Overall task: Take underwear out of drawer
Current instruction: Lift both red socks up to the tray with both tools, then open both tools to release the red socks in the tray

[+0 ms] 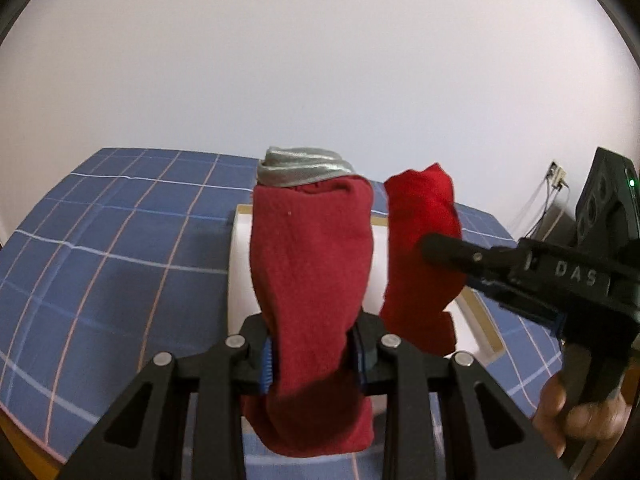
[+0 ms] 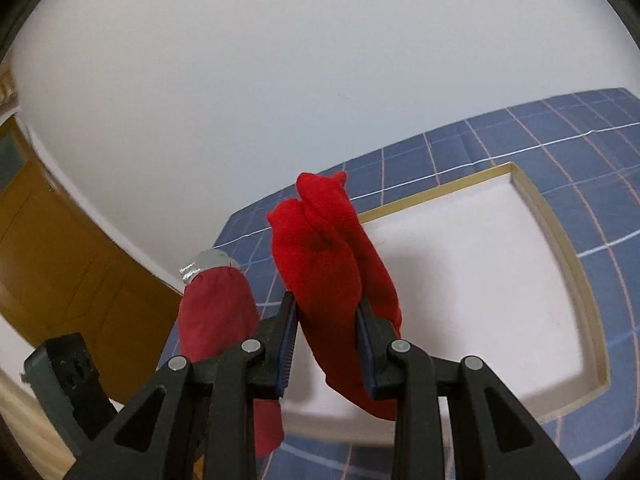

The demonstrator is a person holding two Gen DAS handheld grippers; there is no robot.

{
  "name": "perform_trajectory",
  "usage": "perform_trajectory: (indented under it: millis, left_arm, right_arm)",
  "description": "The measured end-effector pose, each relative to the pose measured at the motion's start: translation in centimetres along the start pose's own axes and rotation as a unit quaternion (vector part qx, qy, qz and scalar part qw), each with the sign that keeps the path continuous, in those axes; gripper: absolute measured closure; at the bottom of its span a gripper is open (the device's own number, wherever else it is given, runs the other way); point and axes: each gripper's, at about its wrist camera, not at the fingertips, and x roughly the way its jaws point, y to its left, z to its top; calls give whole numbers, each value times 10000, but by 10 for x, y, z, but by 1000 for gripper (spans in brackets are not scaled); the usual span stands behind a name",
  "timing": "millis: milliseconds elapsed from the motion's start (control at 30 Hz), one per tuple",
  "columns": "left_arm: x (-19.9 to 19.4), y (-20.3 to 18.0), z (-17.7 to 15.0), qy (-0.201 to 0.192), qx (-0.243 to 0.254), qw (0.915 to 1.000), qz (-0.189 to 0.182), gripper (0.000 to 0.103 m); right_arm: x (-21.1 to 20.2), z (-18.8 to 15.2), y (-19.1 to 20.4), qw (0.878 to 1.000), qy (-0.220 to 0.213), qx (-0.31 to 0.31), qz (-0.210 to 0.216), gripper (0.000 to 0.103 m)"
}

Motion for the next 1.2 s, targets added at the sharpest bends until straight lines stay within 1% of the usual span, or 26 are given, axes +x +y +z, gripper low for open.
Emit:
perform_trajectory:
  millis: [133, 233, 300, 333, 467, 567, 600, 667, 700, 733, 767, 800, 867, 933, 967, 1000, 1033, 1067, 1100, 1200]
  left_arm:
    - [34, 1, 13, 219, -17, 9997, 45, 75]
    - [56, 4, 20, 344, 48, 9992, 196, 75]
    - [70, 7, 24, 447, 50, 9987, 254, 75]
    - [78, 13, 27, 527, 25, 9983, 267, 75]
    - [97, 27, 30, 705, 23, 9969, 348, 75]
    - [104, 29, 30, 793, -15, 9960, 414, 74]
    - [108, 30, 29, 818, -5, 9955, 479, 70]
    - [112, 32, 29, 865, 21, 9943, 626, 65]
    - [114, 33, 29, 898, 32, 9937, 673, 54]
    - [114, 33, 31, 930, 46, 9929, 742, 46]
    - [113, 33, 33, 887, 60, 9929, 785, 34]
    - [112, 34, 34, 871, 62, 9937, 706, 28]
    - [112, 33, 37, 931, 82, 9931, 712, 26]
    - [107, 33, 40, 949, 59, 9925, 772, 26]
    - [99, 35, 41, 877, 23, 9930, 790, 24]
    - [94, 36, 42, 801, 4, 9937, 788, 18]
    - [79, 34, 42, 625, -6, 9950, 779, 15]
    - [74, 34, 43, 525, 2, 9955, 789, 10]
    - [60, 30, 41, 340, 47, 9960, 829, 8]
    - [32, 21, 31, 134, 287, 9957, 875, 7]
  right_arm:
    - [41, 12, -4, 9996, 191, 100, -197, 73]
    - [69, 23, -10, 9991, 251, 185, -291, 73]
    - [80, 29, -12, 9989, 273, 221, -303, 73]
    - [83, 31, -13, 9989, 280, 236, -290, 75]
    - [98, 39, -11, 9990, 321, 156, -271, 76]
    - [112, 37, -15, 9985, 445, 227, -233, 76]
    - [115, 37, -17, 9983, 486, 265, -205, 76]
    - [123, 35, -25, 9980, 506, 375, -48, 76]
    - [124, 36, -27, 9980, 491, 403, 14, 76]
    - [124, 36, -27, 9980, 483, 406, 48, 76]
    - [122, 37, -28, 9981, 472, 392, 66, 75]
    - [118, 37, -27, 9983, 416, 386, 103, 74]
    - [108, 37, -27, 9988, 235, 392, 151, 66]
    - [93, 36, -27, 9991, -13, 393, 137, 43]
    - [84, 34, -27, 9990, -120, 403, 141, 40]
    - [74, 31, -27, 9987, -245, 407, 174, 40]
    - [67, 29, -26, 9986, -308, 391, 190, 40]
    - [59, 26, -25, 9986, -357, 345, 184, 40]
    - [51, 22, -24, 9988, -377, 277, 165, 40]
    - [28, 8, -15, 9992, -367, 11, 145, 40]
